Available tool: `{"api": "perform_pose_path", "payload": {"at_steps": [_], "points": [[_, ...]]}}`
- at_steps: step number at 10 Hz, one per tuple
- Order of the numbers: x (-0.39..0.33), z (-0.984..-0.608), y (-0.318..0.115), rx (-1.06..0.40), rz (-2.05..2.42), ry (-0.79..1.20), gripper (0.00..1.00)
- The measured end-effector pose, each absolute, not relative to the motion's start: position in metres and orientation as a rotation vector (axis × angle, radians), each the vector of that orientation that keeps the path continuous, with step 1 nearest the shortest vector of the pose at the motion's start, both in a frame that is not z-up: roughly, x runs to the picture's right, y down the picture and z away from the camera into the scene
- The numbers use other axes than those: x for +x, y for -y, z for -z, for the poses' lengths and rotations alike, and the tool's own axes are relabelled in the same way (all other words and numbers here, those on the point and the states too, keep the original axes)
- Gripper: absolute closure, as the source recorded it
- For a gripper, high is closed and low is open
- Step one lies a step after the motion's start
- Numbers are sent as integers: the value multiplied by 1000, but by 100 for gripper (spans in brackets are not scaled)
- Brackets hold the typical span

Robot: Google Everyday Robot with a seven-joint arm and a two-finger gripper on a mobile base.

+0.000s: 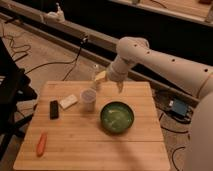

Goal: Pick up the ceramic cup

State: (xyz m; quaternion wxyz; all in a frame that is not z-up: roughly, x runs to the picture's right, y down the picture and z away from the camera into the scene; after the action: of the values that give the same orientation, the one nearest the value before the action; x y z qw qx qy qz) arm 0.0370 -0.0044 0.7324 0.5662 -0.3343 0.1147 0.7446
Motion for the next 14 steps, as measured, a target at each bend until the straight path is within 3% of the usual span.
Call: {"api": "perform_pose_path", "payload": {"at_steps": [2,10,14], "points": [[47,-747,-8,-831,-1784,-322,20],[-43,-810,-49,-1084,-1732,-394,20],[-54,-853,-50,-1043,-1801,-415,20]]}}
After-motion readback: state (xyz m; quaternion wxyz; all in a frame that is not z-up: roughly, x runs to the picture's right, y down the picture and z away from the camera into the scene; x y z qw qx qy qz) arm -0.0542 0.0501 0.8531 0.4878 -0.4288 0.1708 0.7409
